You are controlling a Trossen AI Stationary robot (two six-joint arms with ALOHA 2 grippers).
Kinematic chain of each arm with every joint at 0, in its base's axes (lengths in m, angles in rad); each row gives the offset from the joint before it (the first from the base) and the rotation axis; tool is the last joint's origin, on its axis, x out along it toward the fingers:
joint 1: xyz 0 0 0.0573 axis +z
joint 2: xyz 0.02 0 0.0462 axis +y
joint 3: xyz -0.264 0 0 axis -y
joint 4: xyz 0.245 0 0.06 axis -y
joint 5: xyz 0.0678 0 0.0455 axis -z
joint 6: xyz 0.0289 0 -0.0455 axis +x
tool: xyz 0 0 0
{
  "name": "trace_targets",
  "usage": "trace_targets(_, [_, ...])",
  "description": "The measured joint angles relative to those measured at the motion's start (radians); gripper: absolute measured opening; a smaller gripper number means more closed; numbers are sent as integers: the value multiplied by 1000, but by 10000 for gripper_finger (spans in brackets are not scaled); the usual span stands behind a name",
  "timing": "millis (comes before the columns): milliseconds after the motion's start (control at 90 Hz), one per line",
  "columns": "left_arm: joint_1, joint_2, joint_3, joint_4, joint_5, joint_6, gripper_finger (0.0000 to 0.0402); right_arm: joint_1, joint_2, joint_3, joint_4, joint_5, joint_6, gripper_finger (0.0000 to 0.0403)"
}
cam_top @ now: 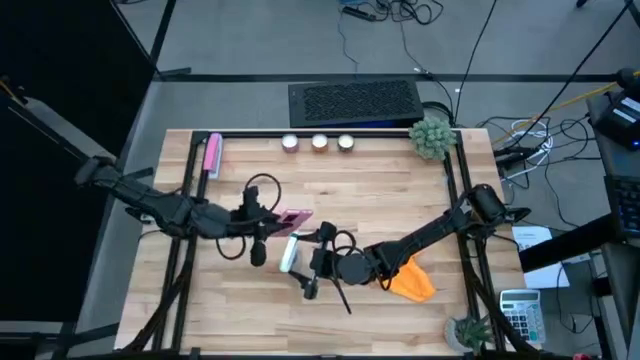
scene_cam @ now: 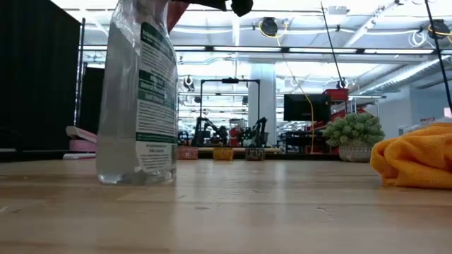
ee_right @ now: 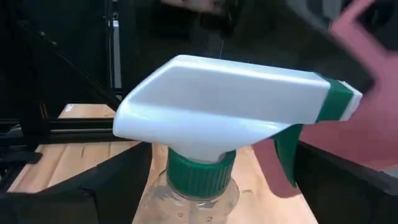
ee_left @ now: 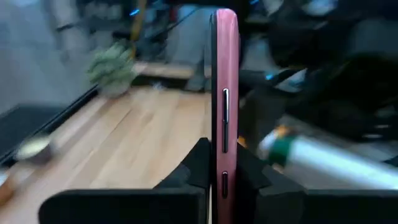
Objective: Apply microfiber cloth
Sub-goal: Spray the back of the cellphone with a spray bottle
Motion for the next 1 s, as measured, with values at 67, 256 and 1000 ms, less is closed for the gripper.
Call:
trace_targets(67, [22,0,0,-5,69,-9,10,1,0,0,-3,-2,0,342])
trace_targets(256, [40,5,0,-88,85,-45,10,6,0,0,-2,0,-22,338])
trace_targets(1000, [39,8,0,-91,85,-51,10,6,-1,2,-35,1,11,128])
